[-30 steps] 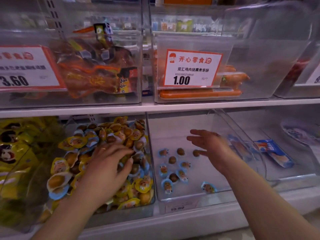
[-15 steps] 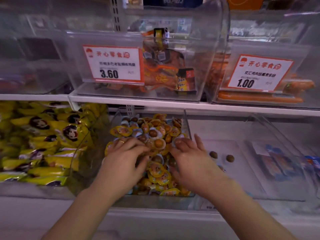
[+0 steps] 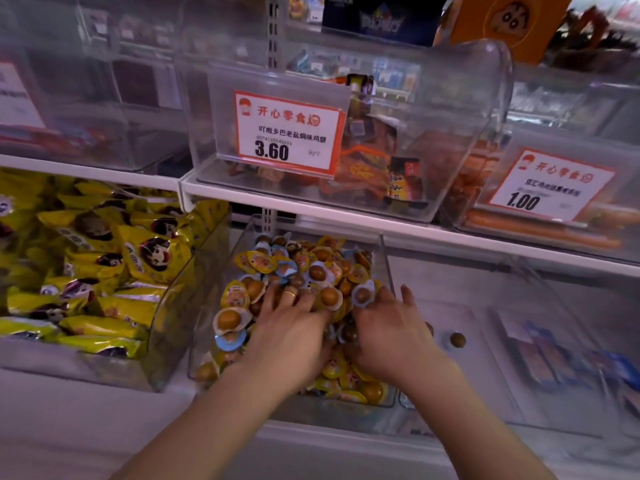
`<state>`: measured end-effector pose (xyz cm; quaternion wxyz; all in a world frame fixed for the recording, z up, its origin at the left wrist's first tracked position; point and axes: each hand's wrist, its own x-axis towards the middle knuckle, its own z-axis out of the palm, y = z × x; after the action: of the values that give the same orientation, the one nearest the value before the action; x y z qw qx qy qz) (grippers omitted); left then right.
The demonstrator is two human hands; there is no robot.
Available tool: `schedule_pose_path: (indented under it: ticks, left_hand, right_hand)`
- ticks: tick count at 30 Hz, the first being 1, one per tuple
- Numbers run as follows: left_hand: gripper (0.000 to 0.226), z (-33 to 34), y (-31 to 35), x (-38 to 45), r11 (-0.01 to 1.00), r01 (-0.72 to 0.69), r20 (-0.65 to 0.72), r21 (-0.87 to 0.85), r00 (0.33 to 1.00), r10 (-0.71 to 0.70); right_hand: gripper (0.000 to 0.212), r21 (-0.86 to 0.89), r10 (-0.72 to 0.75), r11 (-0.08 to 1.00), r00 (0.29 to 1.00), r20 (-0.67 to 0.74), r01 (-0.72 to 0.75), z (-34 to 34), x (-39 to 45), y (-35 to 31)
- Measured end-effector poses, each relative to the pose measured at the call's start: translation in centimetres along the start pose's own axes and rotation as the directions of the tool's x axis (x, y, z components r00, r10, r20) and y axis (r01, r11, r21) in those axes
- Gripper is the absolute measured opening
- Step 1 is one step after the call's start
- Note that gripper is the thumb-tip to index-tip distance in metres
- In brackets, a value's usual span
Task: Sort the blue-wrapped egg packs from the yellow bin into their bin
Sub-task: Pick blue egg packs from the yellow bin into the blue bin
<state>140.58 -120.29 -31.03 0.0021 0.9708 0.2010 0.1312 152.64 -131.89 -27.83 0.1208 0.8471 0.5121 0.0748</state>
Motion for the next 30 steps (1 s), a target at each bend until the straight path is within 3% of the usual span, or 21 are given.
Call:
schedule_pose_path:
  ticks: [4,7,11,16,19,22,24,27,30]
  left_hand:
    - [0.04,-0.2,-0.7,0.1,0.979,0.041,-0.03,-0.202,0.998,-0.048]
    - [0.035,-0.8,-0.6,0.1,0.93,0.043,-0.14,-0.365,0.985,-0.1]
    - [0.032,-1.4,-0.1,0.4,0.786,0.042,-0.218,-0.617,0.95,-0.222]
    - [0.03,-1.4,0.7,1.0,0.584,0.054,-0.135,-0.81,0.952,-0.276]
    - [0.027,-0.9,0.3,1.0,0.749,0.025,-0.207,-0.662,0.954,-0.215]
    - [0.015,-0.8,0.2,1.1,0.897,-0.047,-0.24,-0.439,0.968,-0.067]
    - [0.031,-0.3,0.4,1.3,0.962,-0.073,-0.141,-0.264,0.989,0.036]
    - [0.07,0.4,0.6,1.2,0.995,-0.079,0.004,-0.056,0.997,0.079]
    - [0.075,0.6,1.7,1.2,0.994,-0.108,0.091,-0.016,0.99,0.109]
  right_hand:
    - [0.046,0.098,-0.016,0.995,0.996,-0.088,0.024,0.3,-0.2,0.3]
    - [0.035,0.284,-0.001,0.957,0.979,-0.206,0.061,0.7,-0.4,0.6]
    - [0.026,0.624,0.104,0.774,0.953,-0.286,0.102,1.0,-0.8,0.9]
    - [0.022,0.85,0.319,0.522,0.909,-0.267,0.066,1.4,-0.9,1.2]
    - [0.018,0.922,0.432,0.377,0.865,-0.256,0.085,0.9,-1.0,2.2]
    - [0.019,0.961,0.529,0.249,0.814,-0.239,0.12,0.3,-2.1,3.8]
    - [0.016,0.981,0.547,0.181,0.821,-0.163,0.074,0.6,-3.1,4.7]
    - [0.018,0.999,0.553,0.017,0.833,0.025,-0.042,1.4,-3.9,5.1]
    - [0.016,0.988,0.508,-0.086,0.847,0.157,-0.132,1.6,-3.9,5.4]
